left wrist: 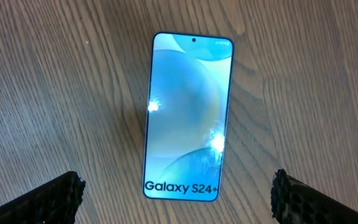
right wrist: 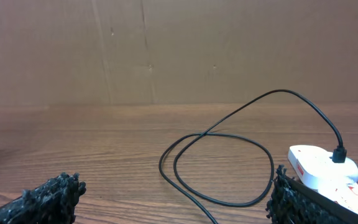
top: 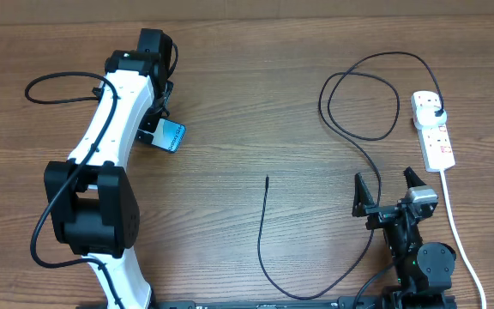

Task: Plug charger to phone and switch on socket
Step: 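Lower the left gripper onto the phone, aligning with its long sides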

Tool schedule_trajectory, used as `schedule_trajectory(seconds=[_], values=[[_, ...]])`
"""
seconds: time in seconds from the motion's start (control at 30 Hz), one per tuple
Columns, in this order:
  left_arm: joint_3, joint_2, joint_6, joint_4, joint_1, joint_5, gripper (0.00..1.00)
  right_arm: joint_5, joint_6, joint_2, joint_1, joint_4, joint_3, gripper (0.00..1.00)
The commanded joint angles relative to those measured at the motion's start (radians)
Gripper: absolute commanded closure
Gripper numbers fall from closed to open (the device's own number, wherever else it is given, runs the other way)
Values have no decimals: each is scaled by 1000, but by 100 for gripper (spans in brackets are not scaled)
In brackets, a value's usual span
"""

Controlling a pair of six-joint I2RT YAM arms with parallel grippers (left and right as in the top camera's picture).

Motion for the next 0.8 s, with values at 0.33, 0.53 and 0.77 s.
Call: schedule_trajectory(seconds=[0.33, 0.53, 0.77], values=[[22, 115, 19, 39, -2, -10, 0, 6, -3, -11, -3, 4, -11, 0], [21, 115, 19, 53, -3, -10, 0, 7, -3, -11, -3, 4, -11, 0], [20, 115, 20, 49, -3, -19, 0, 6, -3, -11, -3, 4, -11, 0]])
